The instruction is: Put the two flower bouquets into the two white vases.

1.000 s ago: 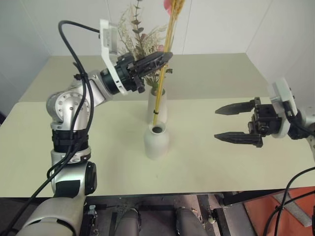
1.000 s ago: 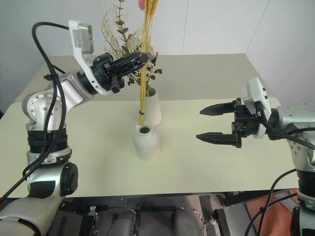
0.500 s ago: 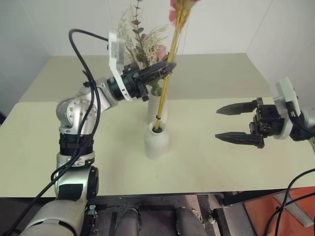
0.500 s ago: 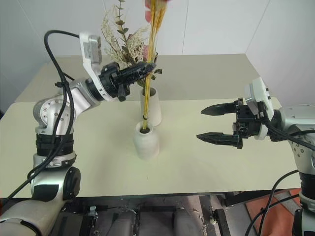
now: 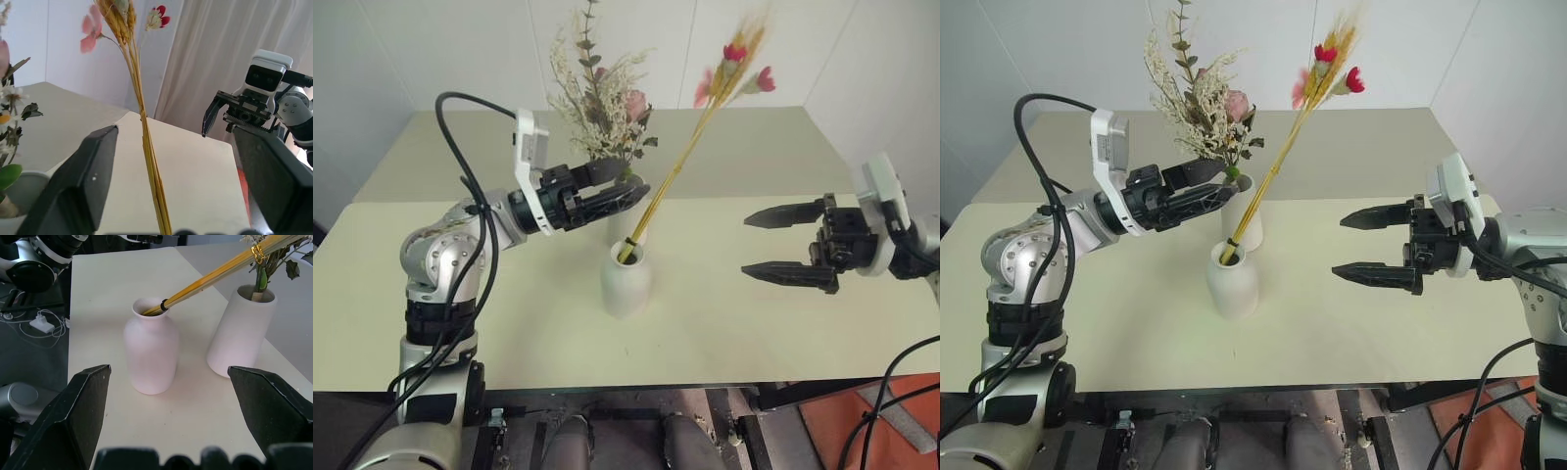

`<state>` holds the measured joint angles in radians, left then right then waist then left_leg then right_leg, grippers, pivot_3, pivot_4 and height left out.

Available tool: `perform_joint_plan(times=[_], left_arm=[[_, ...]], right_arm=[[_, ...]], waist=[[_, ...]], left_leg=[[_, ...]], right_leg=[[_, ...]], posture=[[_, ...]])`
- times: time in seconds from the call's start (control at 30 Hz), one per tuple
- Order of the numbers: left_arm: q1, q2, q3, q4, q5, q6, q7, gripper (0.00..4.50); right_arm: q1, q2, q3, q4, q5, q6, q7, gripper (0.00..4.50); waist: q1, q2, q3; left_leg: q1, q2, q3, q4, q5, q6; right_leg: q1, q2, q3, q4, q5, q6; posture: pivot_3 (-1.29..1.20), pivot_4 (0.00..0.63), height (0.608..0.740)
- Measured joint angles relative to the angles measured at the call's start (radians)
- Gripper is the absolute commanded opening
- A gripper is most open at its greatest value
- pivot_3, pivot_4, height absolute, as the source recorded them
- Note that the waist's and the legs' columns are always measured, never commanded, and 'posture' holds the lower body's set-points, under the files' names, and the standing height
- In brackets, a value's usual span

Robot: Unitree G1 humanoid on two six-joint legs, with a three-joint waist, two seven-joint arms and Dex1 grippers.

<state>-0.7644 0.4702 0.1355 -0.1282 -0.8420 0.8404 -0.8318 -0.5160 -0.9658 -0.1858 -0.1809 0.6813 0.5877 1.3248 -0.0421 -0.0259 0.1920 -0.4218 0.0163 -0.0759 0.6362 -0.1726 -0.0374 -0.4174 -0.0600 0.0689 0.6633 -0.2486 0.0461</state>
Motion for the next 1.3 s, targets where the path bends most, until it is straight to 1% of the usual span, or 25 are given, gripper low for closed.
perform_joint_plan(times=[0.23, 0.37, 0.5, 0.63, 0.73, 0.77, 0.8, 0.9, 1.2, 1.3], left_arm=[[-0.008, -0.008, -0.001, -0.011, -0.026, 0.05, 0.059, 4.47], [-0.072, -0.001, -0.04, 0.045, -0.023, 0.118, 0.062, 4.47], [-0.131, -0.016, -0.13, 0.12, 0.046, 0.117, 0.043, 4.47], [-0.183, -0.059, -0.204, 0.214, 0.137, 0.076, 0.026, 4.47], [-0.223, -0.092, -0.225, 0.267, 0.18, 0.039, 0.02, 4.47], [-0.232, -0.103, -0.224, 0.284, 0.191, 0.028, 0.02, 4.08], [-0.243, -0.116, -0.223, 0.305, 0.2, 0.015, 0.023, 3.87], [-0.256, -0.141, -0.203, 0.343, 0.216, -0.012, 0.033, 2.89], [-0.261, -0.176, -0.155, 0.361, 0.219, -0.036, 0.038, 0.02], [-0.261, -0.183, -0.151, 0.361, 0.228, -0.043, 0.052, 0.02]], right_arm=[[-0.025, 0.019, 0.038, 0.018, -0.013, -0.012, -0.005, 4.5], [-0.029, 0.021, 0.048, 0.017, -0.013, -0.013, -0.016, 4.5], [-0.03, 0.021, 0.049, 0.013, -0.011, -0.013, -0.024, 4.5], [-0.026, 0.021, 0.046, 0.001, -0.009, -0.013, -0.04, 4.5], [-0.015, 0.02, 0.04, -0.02, -0.004, -0.012, -0.051, 4.5], [-0.009, 0.019, 0.036, -0.026, 0.0, -0.012, -0.055, 4.5], [-0.004, 0.019, 0.032, -0.029, 0.002, -0.011, -0.061, 4.5], [0.018, 0.018, 0.016, -0.046, 0.008, -0.007, -0.07, 4.5], [0.024, 0.019, 0.014, -0.066, 0.01, 0.005, -0.091, 4.5], [0.024, 0.02, 0.014, -0.066, 0.011, 0.005, -0.093, 4.5]], waist=[[0.0, 0.0, 0.0], [0.001, 0.0, 0.0], [0.002, 0.0, 0.0], [0.002, 0.0, 0.0], [0.001, 0.0, 0.0], [0.001, 0.0, 0.0], [0.001, 0.0, 0.0], [0.0, 0.0, 0.0], [0.0, 0.0, 0.0], [0.0, 0.0, 0.0]], left_leg=[[0.0, 0.0, 0.0, 0.0, 0.0, 0.0], [0.0, 0.0, 0.0, 0.001, 0.0, 0.0], [0.0, 0.0, 0.0, 0.001, 0.0, 0.0], [0.0, 0.0, 0.0, 0.0, 0.0, 0.0], [0.0, 0.0, 0.0, 0.0, 0.0, 0.0], [0.0, 0.0, 0.0, 0.0, 0.0, 0.0], [0.0, 0.0, 0.0, 0.0, 0.0, 0.0], [0.0, 0.0, 0.0, 0.0, 0.0, 0.0], [0.0, 0.0, 0.0, 0.0, 0.0, 0.0], [0.0, 0.0, 0.0, 0.0, 0.0, 0.0]], right_leg=[[0.0, 0.0, 0.0, 0.0, 0.0, 0.0], [0.0, 0.0, 0.0, 0.0, 0.0, 0.001], [0.001, 0.0, 0.0, -0.001, 0.0, 0.0], [0.0, 0.0, 0.0, -0.001, 0.0, 0.0], [0.0, 0.0, 0.0, -0.001, 0.0, 0.0], [0.0, 0.0, 0.0, -0.001, 0.0, 0.0], [0.0, 0.0, 0.0, -0.001, 0.0, 0.0], [0.0, 0.0, 0.0, -0.001, 0.0, 0.0], [0.0, 0.0, 0.0, -0.001, 0.0, 0.001], [0.0, 0.0, 0.0, 0.0, 0.0, 0.001]], posture=[[0.0, 0.15, 0.74], [0.0, 0.15, 0.74], [0.0, 0.15, 0.74], [0.0, 0.15, 0.74], [0.0, 0.15, 0.74], [0.0, 0.15, 0.74], [0.0, 0.15, 0.74], [0.0, 0.15, 0.74], [0.0, 0.15, 0.74], [0.0, 0.15, 0.74]])
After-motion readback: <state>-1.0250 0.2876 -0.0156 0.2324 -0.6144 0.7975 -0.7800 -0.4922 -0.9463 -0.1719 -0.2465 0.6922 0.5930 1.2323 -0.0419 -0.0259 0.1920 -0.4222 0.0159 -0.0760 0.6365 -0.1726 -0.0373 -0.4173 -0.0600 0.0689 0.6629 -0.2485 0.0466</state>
